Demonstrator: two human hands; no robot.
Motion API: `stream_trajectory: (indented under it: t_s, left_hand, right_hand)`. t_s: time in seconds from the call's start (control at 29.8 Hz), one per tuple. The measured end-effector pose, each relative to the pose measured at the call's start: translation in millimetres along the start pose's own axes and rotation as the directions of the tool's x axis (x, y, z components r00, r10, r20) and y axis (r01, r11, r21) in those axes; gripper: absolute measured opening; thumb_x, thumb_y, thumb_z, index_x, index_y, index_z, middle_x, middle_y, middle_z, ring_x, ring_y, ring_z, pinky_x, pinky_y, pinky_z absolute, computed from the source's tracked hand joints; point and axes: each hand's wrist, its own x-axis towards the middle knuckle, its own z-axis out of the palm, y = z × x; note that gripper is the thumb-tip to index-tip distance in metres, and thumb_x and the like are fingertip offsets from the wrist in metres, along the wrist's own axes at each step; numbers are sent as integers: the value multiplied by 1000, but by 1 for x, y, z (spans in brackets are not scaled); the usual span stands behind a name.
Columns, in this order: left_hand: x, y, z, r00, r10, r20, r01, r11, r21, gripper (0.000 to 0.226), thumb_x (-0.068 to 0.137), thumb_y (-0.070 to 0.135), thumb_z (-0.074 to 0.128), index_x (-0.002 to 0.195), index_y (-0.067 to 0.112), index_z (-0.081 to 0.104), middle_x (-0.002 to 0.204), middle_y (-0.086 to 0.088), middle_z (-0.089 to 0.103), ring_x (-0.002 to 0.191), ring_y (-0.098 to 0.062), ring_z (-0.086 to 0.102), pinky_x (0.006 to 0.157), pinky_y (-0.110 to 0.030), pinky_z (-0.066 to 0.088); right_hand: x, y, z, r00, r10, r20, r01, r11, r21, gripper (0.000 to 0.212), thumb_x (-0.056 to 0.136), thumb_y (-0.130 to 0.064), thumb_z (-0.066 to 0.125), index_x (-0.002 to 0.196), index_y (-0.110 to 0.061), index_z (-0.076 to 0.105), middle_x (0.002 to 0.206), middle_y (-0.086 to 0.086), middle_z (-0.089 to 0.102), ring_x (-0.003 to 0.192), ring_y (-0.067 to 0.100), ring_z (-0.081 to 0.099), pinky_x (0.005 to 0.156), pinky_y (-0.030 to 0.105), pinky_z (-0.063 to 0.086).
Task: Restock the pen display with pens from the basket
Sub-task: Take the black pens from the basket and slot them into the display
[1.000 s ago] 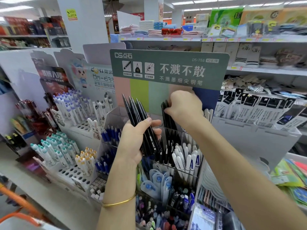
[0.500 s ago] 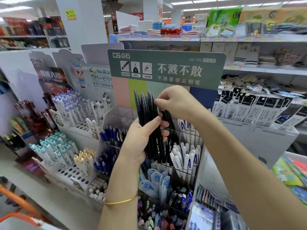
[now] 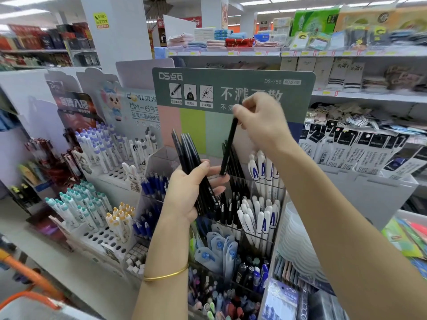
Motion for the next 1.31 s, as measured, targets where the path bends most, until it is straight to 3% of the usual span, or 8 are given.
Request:
stream_trajectory:
  t_s: [0.1,0.44,0.64,0.74,0.84,0.97,1.11,1.31]
  left_hand:
    - [0,-1,-3,999,3,-37,-3,1000,0,9,99,9,52,105,3,52,74,-7,74,57,-17,69,46,-24,53]
    - [-3,1,-1,999,19,38,-21,997,73,10,100,9,50,108,7,55,80,-5,75,66,-14,71,52,-25,55]
    - [-4,-1,0,990,15,137,-33,991,133,15,99,8,50,112,7,57,91,-9,75,71,-17,70,56,-27,54]
    - [-5,-1,4,984,20,176,-43,991,126,15,98,9,52,112,6,57,93,-12,75,72,-19,70,57,-27,54]
    - [-6,-1,6,979,23,201,-45,994,102,16,97,10,52,112,6,58,92,-13,75,74,-21,72,59,-29,58]
    - [-1,-2,4,994,6,111,-9,999,31,14,100,6,47,107,2,58,88,-13,75,77,-25,74,68,-36,61]
    - [2,-3,-1,1000,-13,-6,13,999,-33,6,100,5,48,98,6,53,73,-9,73,60,-19,70,55,-31,58]
    - [3,-7,0,1000,8,22,-9,1000,11,3,99,9,51,102,8,51,67,-3,65,50,-14,53,48,-28,49]
  right_hand:
    - [2,4,1,994,-11,-109,-2,993,-119,14,94,-24,53,96,-10,52,86,1,56,88,26,56,78,39,46]
    - [-11,24,28,978,7,209,156,640,-752,21,88,-22,64,78,-17,46,96,11,61,111,32,48,72,32,30]
    - [0,16,15,989,-59,136,121,851,-511,33,92,-25,54,65,-6,53,63,6,47,75,30,49,60,31,34]
    - [-6,3,9,955,-47,292,117,966,-228,45,95,-32,53,77,7,65,67,15,62,59,20,44,56,29,36]
    - [-13,-1,6,902,-18,431,85,987,-138,34,94,-28,57,78,0,68,67,1,64,56,8,49,52,16,38]
    - [-6,2,5,982,-29,189,36,999,-33,29,95,-25,56,84,0,66,76,10,66,65,14,54,62,27,40]
    - [3,4,-6,986,-49,-158,45,999,-31,25,96,-27,54,91,-4,60,80,0,59,78,18,54,71,31,42]
    - [-2,18,6,993,-100,-61,72,933,-351,21,92,-28,60,99,-8,59,99,8,66,95,29,59,78,39,47]
